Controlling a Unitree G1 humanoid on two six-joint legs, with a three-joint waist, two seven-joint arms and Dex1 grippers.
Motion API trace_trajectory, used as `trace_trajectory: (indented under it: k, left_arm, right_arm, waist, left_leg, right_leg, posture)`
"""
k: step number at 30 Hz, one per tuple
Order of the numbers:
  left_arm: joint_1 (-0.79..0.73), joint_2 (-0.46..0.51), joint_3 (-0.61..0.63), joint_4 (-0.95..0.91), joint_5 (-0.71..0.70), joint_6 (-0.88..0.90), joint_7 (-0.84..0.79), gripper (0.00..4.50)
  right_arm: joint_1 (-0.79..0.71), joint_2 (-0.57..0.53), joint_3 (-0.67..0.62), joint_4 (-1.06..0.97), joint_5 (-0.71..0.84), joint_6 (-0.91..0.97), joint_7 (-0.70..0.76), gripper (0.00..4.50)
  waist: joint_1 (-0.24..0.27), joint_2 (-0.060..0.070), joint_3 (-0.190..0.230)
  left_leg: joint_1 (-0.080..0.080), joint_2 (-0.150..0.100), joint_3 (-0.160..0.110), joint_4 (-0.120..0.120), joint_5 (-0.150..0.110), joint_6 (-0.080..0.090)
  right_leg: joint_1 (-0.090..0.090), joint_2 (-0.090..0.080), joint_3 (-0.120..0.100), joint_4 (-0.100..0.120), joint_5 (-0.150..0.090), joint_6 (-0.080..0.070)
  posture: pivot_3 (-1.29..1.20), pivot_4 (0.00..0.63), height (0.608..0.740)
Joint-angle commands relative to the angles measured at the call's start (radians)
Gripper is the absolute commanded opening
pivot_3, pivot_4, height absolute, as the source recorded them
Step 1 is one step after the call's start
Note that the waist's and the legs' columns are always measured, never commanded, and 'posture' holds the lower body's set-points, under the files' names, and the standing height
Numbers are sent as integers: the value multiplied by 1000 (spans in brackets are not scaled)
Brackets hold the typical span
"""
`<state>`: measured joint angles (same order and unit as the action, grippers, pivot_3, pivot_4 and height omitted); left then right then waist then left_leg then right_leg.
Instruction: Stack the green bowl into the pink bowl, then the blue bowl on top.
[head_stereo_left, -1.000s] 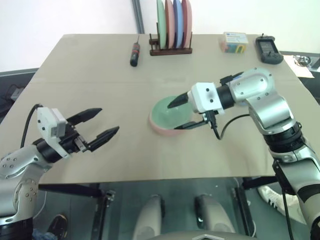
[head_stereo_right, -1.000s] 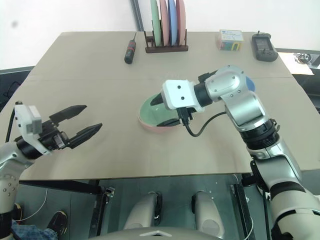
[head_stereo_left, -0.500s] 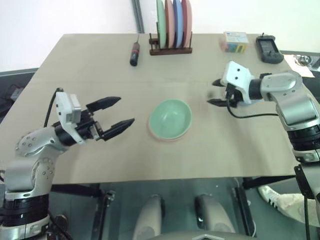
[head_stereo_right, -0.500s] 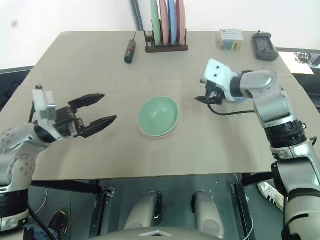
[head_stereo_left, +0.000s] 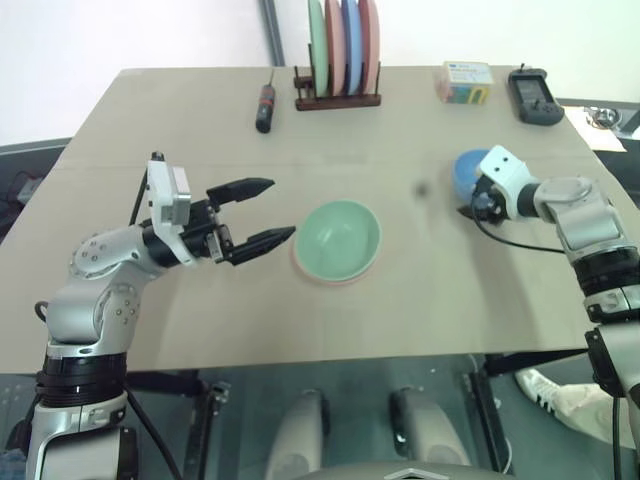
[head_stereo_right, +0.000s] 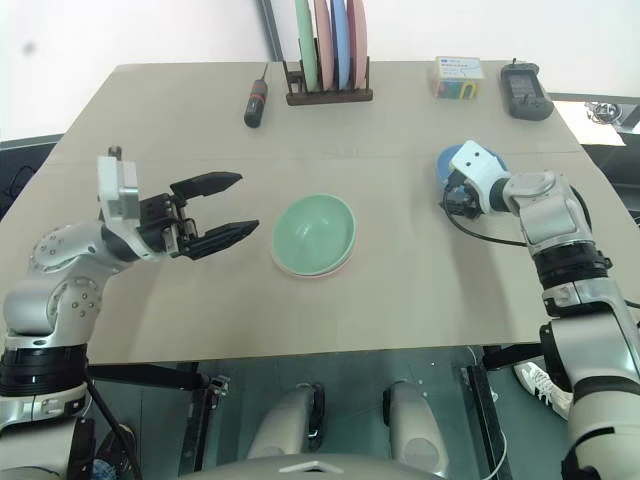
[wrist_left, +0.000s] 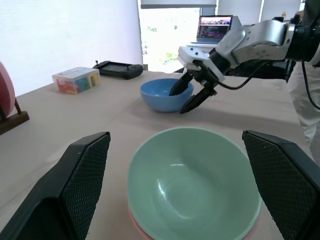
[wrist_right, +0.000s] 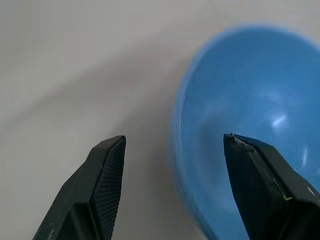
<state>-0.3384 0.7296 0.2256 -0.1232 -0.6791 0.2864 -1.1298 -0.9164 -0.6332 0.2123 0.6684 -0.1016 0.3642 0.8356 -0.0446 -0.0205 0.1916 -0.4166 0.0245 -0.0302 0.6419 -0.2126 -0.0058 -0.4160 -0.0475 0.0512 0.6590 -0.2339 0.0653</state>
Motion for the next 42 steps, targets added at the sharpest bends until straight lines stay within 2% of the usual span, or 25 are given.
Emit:
trace_trajectory:
  k: [1, 6, 8, 14, 24, 29, 32, 34, 36, 37, 40, 42]
  left_arm:
    - [-15, -3, 13, -7, -1, -15, -6, 4500]
    - [-2, -6, 25, -15, 3, -18, 2, 4500]
    - [4, -6, 30, -19, 4, -19, 5, 4500]
    - [48, 8, 70, -26, -7, -20, 10, 4500]
    - [95, 37, 123, 30, 10, -38, -27, 4500]
    - [134, 53, 149, 50, 23, -55, -40, 4500]
    - [147, 58, 161, 56, 26, -60, -43, 4500]
    - [147, 59, 163, 56, 25, -61, -42, 4500]
    - [145, 59, 163, 54, 24, -60, -40, 4500]
    - [146, 59, 164, 53, 23, -60, -39, 4500]
    - [146, 55, 169, 49, 14, -56, -36, 4500]
    - [147, 52, 171, 47, 15, -55, -27, 4500]
  right_arm:
    - [-43, 1, -12, 33, -11, -65, -3, 2435]
    - [-45, 15, -16, 25, -8, -82, 21, 531]
    - [-36, 17, -26, -17, 13, -69, 51, 21]
    - [-6, 4, -39, -287, 81, 35, 144, 21]
    - [-6, 8, -3, -873, 265, 267, 284, 21]
    - [-23, 68, 24, -1034, 357, 401, 260, 21]
    - [-48, 140, 39, -1101, 401, 470, 207, 21]
    - [-57, 167, 45, -1112, 413, 475, 186, 790]
    - [-63, 172, 46, -1111, 419, 475, 174, 1263]
    - [-69, 176, 42, -1107, 423, 483, 162, 1821]
    - [-83, 169, 24, -1096, 450, 508, 145, 2915]
    - [-72, 153, -3, -1096, 481, 536, 144, 2915]
  waist:
    - [1, 0, 0]
    - [1, 0, 0]
    - [1, 0, 0]
    - [0, 1, 1]
    - [5, 1, 1]
    - [3, 1, 1]
    - [3, 1, 0]
    - [3, 1, 0]
    - [7, 1, 0]
    - [9, 0, 0]
    - [8, 0, 0]
    - [7, 0, 0]
  left_leg:
    - [0, 0, 0, 0, 0, 0]
    - [0, 0, 0, 0, 0, 0]
    - [0, 0, 0, 0, 0, 0]
    - [0, 0, 0, 0, 0, 0]
    - [0, 0, -2, 0, 0, 0]
    - [0, 1, -2, 0, 0, 0]
    - [0, 1, -2, 0, 0, 0]
    - [0, 1, -2, 0, 0, 0]
    - [0, 1, -3, 1, 0, 0]
    - [0, 1, -3, 1, 0, 0]
    - [0, 1, -2, 1, 0, 0]
    - [0, 1, -3, 1, 0, 0]
  right_leg:
    - [0, 0, 0, 0, 0, 0]
    - [0, 0, 0, 0, 0, 0]
    - [0, 0, 0, 0, 0, 0]
    - [0, 0, 0, 1, 0, 0]
    - [0, 0, -2, 1, 0, 0]
    - [0, 0, -2, 1, 0, 0]
    - [0, 0, -3, 1, 0, 0]
    - [0, 0, -3, 2, 0, 0]
    - [0, 0, -3, 2, 0, 0]
    - [0, 0, -3, 1, 0, 0]
    - [0, -1, -3, 1, 0, 0]
    - [0, 0, -3, 1, 0, 0]
  posture:
    - [0, 150, 740]
    - [0, 150, 740]
    - [0, 150, 740]
    - [0, 150, 740]
    - [0, 150, 740]
    - [0, 150, 740]
    - [0, 150, 740]
    - [0, 150, 740]
    - [0, 150, 740]
    - [0, 150, 740]
    - [0, 150, 740]
    - [0, 150, 740]
